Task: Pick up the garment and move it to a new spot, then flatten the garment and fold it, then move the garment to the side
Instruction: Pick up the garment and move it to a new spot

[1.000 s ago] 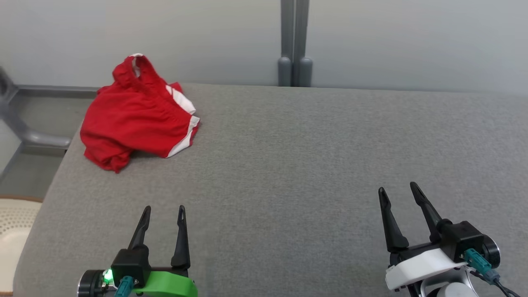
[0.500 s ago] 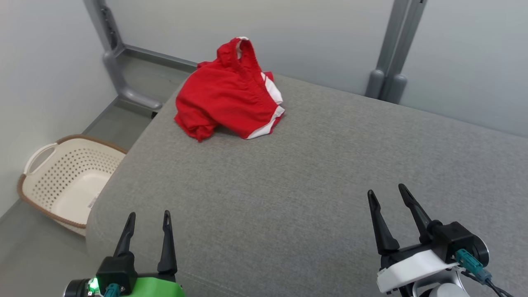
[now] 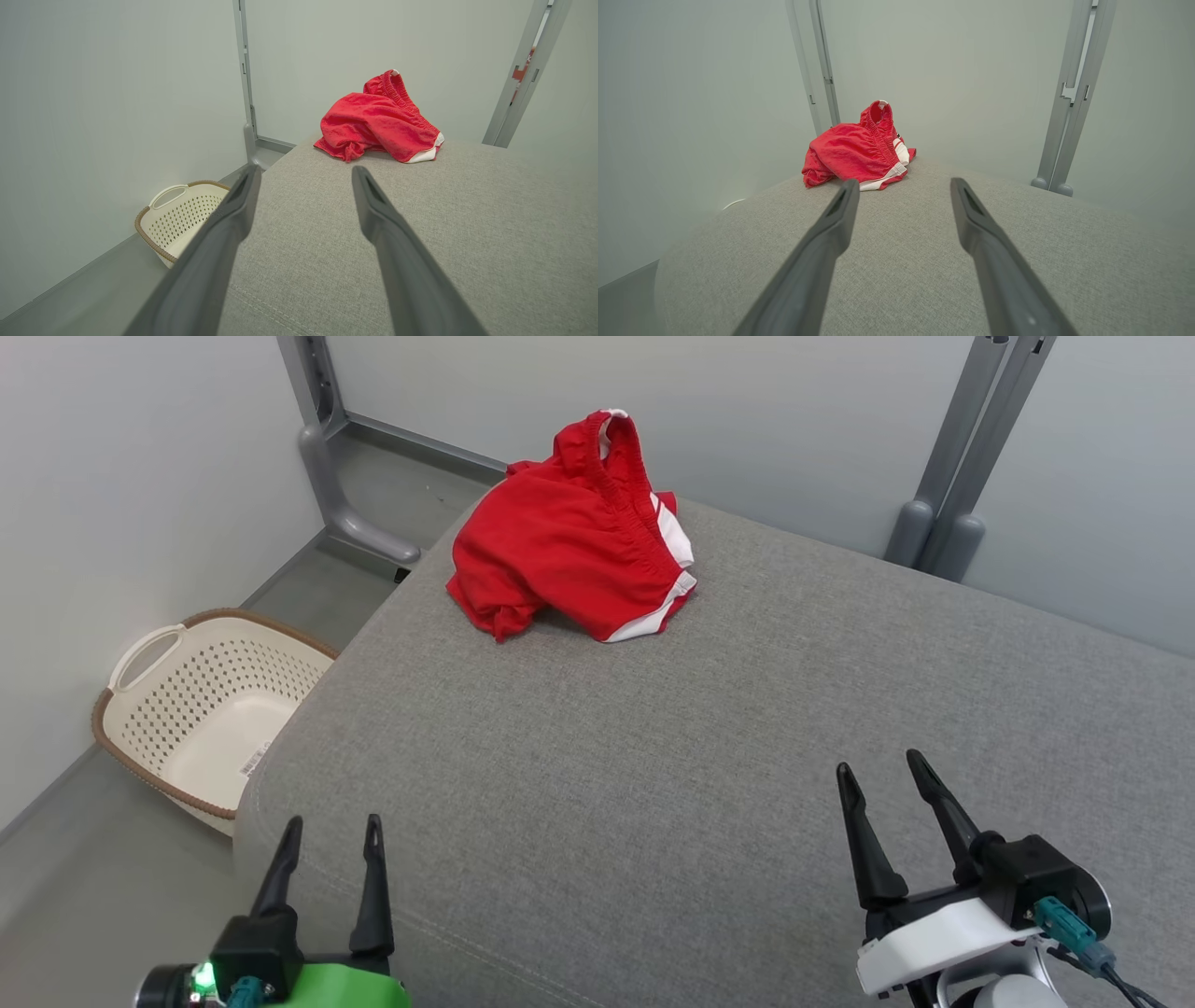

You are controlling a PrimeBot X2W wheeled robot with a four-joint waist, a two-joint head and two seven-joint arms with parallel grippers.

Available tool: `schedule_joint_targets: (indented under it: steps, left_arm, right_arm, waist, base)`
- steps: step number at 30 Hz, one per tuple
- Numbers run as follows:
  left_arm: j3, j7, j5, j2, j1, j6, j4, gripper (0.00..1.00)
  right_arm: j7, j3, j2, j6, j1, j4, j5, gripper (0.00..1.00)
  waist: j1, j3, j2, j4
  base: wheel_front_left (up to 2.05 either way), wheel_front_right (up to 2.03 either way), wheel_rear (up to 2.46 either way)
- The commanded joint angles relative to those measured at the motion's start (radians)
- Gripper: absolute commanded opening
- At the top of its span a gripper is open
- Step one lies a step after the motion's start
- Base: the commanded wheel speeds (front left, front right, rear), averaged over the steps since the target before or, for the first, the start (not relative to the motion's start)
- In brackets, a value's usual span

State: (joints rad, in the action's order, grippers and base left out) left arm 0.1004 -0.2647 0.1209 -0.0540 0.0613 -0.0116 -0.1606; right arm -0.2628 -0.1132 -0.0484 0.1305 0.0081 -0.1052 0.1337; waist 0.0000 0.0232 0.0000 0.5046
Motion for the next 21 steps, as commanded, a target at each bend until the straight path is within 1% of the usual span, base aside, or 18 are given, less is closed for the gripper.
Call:
schedule_joint_targets:
  steps: [1,7,14,17,21]
  left_arm:
    - [-0.013,0.000,-0.003,-0.017,-0.034,0.005,0.001,1.00]
    - [-0.030,0.000,-0.023,-0.056,-0.143,0.024,0.000,1.00]
    - [-0.035,0.010,-0.013,-0.118,-0.370,0.076,-0.050,1.00]
    - [-0.038,0.051,0.036,-0.130,-0.480,0.104,-0.096,1.00]
    - [-0.022,0.110,0.064,-0.186,-0.623,0.128,-0.168,1.00]
  right_arm:
    - [-0.003,0.005,-0.004,0.000,0.008,0.006,0.001,1.00]
    - [-0.003,0.023,-0.004,0.000,-0.018,0.019,-0.030,1.00]
    - [-0.003,0.033,-0.004,0.000,-0.067,0.038,-0.066,1.00]
    - [-0.003,0.023,-0.004,0.000,-0.098,0.046,-0.080,1.00]
    - [-0.003,0.007,-0.004,0.000,-0.141,0.055,-0.099,1.00]
  waist:
    - [0.0000,-0.012,0.0000,-0.014]
    - [0.0000,-0.068,0.0000,-0.062]
    - [0.0000,-0.155,0.0000,-0.138]
    - [0.0000,-0.206,0.0000,-0.184]
    - [0.0000,-0.274,0.0000,-0.250]
  base:
    - [0.00,0.00,0.00]
    - [0.00,0.00,0.00]
    - [0.00,0.00,0.00]
    - [0.00,0.00,0.00]
    - [0.00,0.00,0.00]
